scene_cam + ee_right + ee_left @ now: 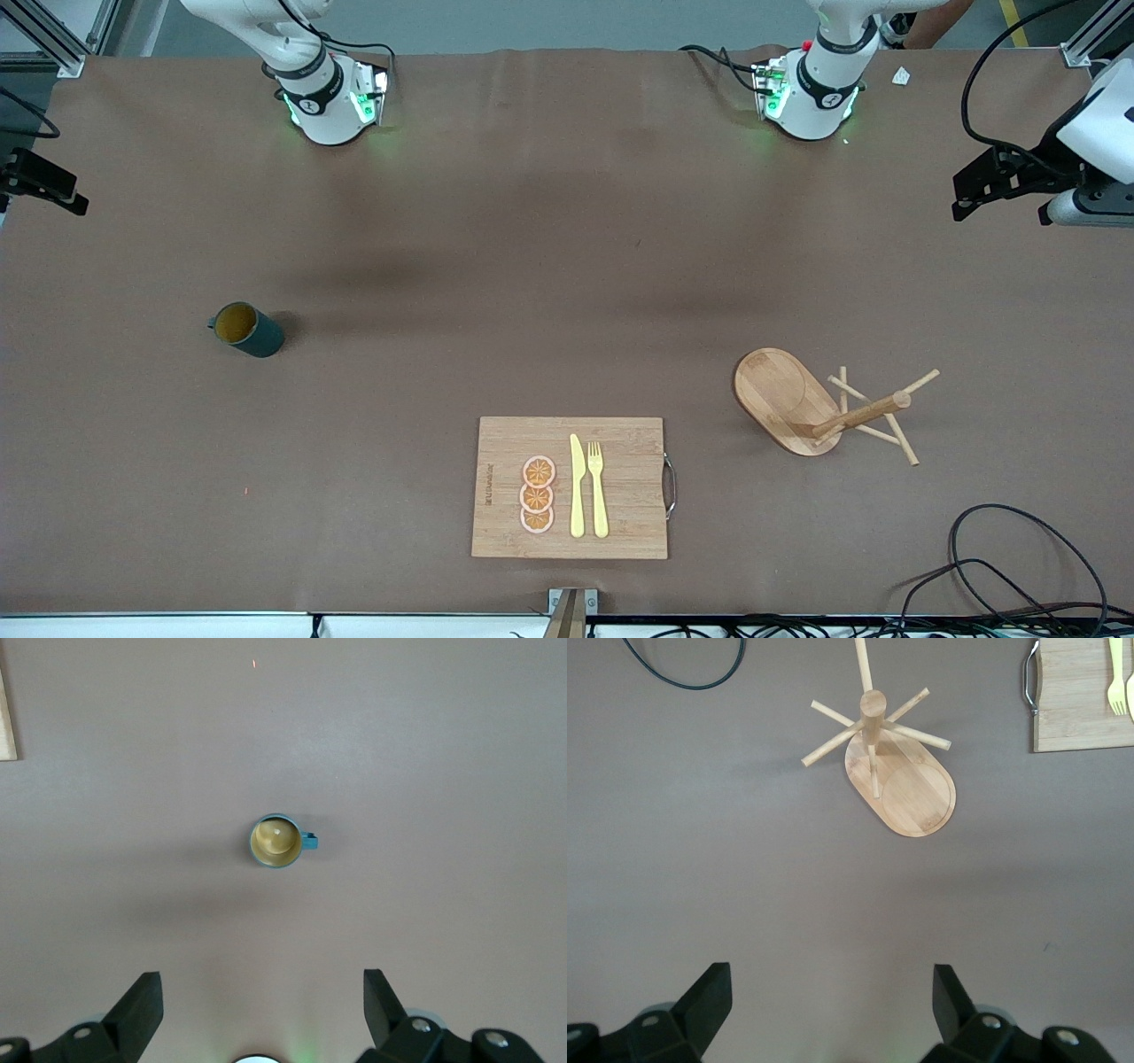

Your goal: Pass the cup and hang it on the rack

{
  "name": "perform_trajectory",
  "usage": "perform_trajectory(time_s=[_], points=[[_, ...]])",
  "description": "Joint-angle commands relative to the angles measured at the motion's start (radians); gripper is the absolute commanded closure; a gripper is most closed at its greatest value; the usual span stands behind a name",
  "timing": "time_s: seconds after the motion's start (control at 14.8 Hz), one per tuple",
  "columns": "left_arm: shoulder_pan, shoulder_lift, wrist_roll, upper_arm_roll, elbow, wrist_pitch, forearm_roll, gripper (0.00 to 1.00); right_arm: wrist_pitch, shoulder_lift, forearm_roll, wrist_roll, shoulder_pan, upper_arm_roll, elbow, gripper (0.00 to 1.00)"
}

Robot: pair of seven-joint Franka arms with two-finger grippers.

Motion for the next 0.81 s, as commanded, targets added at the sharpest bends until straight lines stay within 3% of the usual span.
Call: perform_trajectory(time_s=[0.0, 0.75], points=[[0.004, 0.002, 0.015, 0.001, 0.02, -0.021, 0.017, 0.0, -0.031, -0.023, 0.01, 0.025, 0.004, 0.004, 0.006, 0.0], [0.007, 0.02, 0.022, 0.003, 0.032, -0.019, 0.016, 0.0, -0.069, -0.015, 0.01, 0.023, 0.015, 0.001, 0.06, 0.0]])
